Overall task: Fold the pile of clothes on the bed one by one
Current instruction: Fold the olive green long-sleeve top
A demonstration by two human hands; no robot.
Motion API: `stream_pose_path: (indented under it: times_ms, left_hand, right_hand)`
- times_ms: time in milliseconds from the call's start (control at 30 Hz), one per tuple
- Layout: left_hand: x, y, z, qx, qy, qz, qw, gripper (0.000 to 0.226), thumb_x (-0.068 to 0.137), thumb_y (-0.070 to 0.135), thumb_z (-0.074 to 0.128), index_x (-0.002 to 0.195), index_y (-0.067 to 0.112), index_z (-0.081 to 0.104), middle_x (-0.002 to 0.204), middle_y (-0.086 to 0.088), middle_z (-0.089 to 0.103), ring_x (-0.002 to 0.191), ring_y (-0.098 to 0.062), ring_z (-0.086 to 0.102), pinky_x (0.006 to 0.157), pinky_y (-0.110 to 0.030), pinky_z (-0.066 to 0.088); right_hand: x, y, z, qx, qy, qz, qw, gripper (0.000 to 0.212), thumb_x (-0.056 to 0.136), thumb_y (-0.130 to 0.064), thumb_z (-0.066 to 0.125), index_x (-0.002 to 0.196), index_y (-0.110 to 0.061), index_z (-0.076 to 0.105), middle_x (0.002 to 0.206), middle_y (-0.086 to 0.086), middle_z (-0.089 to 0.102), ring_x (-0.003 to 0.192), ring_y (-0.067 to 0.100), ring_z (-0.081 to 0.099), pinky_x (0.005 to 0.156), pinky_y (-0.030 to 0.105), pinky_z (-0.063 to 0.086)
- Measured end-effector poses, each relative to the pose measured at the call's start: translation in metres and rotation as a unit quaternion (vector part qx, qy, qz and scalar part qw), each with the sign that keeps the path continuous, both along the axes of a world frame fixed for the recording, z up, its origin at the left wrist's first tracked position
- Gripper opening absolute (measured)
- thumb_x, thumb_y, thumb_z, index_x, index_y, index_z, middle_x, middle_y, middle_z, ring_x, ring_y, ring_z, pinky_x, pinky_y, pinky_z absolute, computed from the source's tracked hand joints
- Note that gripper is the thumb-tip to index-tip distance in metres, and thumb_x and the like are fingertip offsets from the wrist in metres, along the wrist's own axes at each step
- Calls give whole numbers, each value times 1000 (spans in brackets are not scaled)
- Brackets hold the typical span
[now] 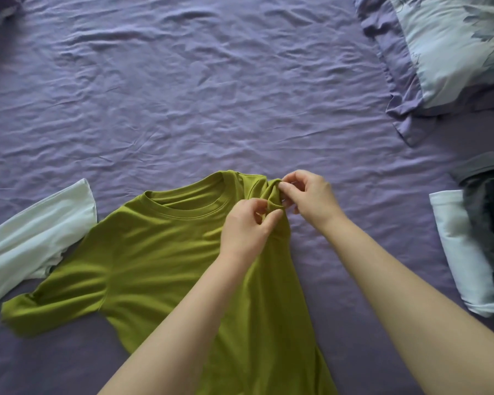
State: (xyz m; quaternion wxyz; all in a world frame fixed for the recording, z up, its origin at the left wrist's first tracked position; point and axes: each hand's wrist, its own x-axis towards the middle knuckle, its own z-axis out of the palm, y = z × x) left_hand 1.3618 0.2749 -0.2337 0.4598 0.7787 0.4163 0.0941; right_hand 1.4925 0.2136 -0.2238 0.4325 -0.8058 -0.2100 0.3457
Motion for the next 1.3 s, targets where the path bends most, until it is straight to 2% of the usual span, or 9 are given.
stream_pose_path:
  times_ms: [133,333,467,700,833,967,1067,1200,1300]
  left_hand:
    - [24,-2,4,-132,-17,81,988,15,84,30,70,75,18,65,64,7,60,60,-8,52,62,-23,41]
    - [14,9,9,-448,-129,152,872,17,98,13,47,92,14,62,83,-1,66,77,-14,62,64,-23,52]
    - [9,14,5,-471,-121,214,847,15,100,17,45,95,16,60,81,-1,64,76,-15,60,75,-34,46]
    - [13,10,5,-369,-2,141,919,23,89,11,63,111,3,60,90,-4,65,74,-12,62,64,-21,52]
    - [11,17,11,-513,-102,254,813,21,99,5,40,90,8,58,81,-7,66,74,-22,63,72,-37,52]
    - [14,15,9,-572,-127,292,756,26,101,7,30,96,4,55,93,-15,63,81,-27,62,72,-41,51]
    - [19,14,7,-575,-121,298,752,29,101,7,27,108,3,55,96,-16,64,81,-27,62,69,-40,51]
    - [24,13,4,-514,-105,358,772,23,99,1,33,115,9,47,97,-15,60,81,-27,61,75,-44,51]
    - [15,7,0,-297,-20,289,910,14,93,2,47,97,16,47,105,-10,54,86,-22,57,77,-37,50]
  right_hand:
    - [2,-2,8,44,12,3,999,8,87,-8,62,85,-15,67,74,-1,67,65,5,63,57,10,42]
    - [-12,-25,-10,21,107,13,994,17,85,-1,64,102,1,64,94,8,65,84,11,59,79,18,48]
    - [-14,-26,-14,38,129,-54,990,6,86,-1,62,90,-5,65,76,2,62,64,2,56,66,19,46]
    - [0,-19,-11,26,130,-100,986,17,93,-11,56,77,-18,59,70,2,59,63,14,54,62,34,50]
    - [0,-29,-16,-3,139,-156,978,14,91,-8,57,80,-17,58,82,15,60,71,25,56,76,49,53]
    - [-9,-35,-16,51,160,-123,978,23,91,2,50,83,-18,57,83,16,59,70,21,56,69,37,50]
    - [-16,-32,-13,57,167,-21,984,15,87,-2,61,94,-14,65,88,3,65,74,4,60,69,17,50]
    - [-21,-34,-14,12,55,32,998,9,82,-9,70,88,-15,67,90,6,66,76,11,60,73,23,49]
    - [-17,-34,-17,12,9,-16,1000,8,80,-14,73,79,-18,66,97,5,59,90,14,58,83,27,46]
